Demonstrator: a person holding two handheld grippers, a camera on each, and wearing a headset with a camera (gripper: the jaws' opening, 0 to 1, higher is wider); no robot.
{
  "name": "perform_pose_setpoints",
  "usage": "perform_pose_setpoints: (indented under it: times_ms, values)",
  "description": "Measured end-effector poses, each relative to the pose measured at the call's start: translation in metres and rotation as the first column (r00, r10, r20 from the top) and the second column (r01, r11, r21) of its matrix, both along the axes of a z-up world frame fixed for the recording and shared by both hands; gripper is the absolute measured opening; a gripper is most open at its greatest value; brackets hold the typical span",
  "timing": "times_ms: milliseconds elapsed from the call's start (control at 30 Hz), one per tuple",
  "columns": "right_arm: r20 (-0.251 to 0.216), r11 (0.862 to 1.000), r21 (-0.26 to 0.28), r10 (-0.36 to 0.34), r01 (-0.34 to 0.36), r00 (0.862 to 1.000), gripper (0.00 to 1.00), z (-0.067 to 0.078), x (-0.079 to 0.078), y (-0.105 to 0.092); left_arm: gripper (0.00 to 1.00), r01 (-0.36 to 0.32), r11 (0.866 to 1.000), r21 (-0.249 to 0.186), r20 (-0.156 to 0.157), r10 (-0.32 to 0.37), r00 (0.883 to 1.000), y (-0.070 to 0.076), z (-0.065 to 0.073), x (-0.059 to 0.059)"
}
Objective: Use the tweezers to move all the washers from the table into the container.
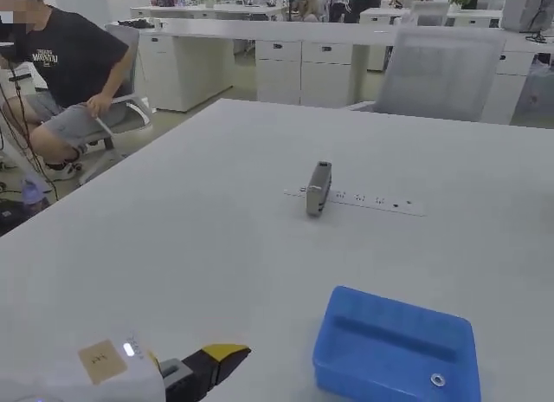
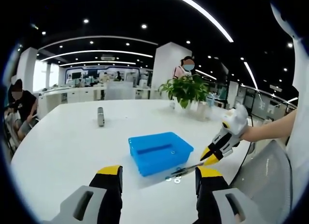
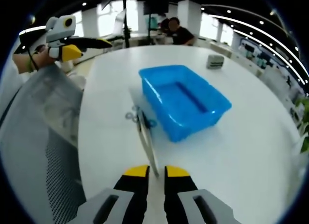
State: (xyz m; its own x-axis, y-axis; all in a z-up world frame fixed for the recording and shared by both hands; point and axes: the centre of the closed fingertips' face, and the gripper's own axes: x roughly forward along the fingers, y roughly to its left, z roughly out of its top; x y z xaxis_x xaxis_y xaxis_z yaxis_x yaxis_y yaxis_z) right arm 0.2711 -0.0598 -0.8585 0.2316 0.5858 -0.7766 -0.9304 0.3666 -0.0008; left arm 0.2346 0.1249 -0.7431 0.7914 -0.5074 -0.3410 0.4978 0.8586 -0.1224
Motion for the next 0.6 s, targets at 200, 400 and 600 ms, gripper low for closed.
perform_pose_setpoints:
  times_ms: [200,400,600]
  values:
    - [0.002,0.998,-0.034,0.046,-0.046,0.999,0.04,-0.006,-0.004,0.000,0.60,0.007,1.000,0.007,-0.005,-0.007,1.000,-0.001,-0.001,-0.001]
    - [0.058,0.990,-0.073,0.129,-0.124,0.990,0.00,-0.003,-0.009,-0.001,0.59,0.012,1.000,0.013,-0.007,-0.012,1.000,-0.001,-0.002,-0.001]
    - [0.116,0.984,-0.062,0.170,-0.164,0.979,0.00,0.018,-0.015,0.000,0.55,0.037,0.999,0.010,-0.019,-0.037,0.999,-0.005,-0.004,-0.004]
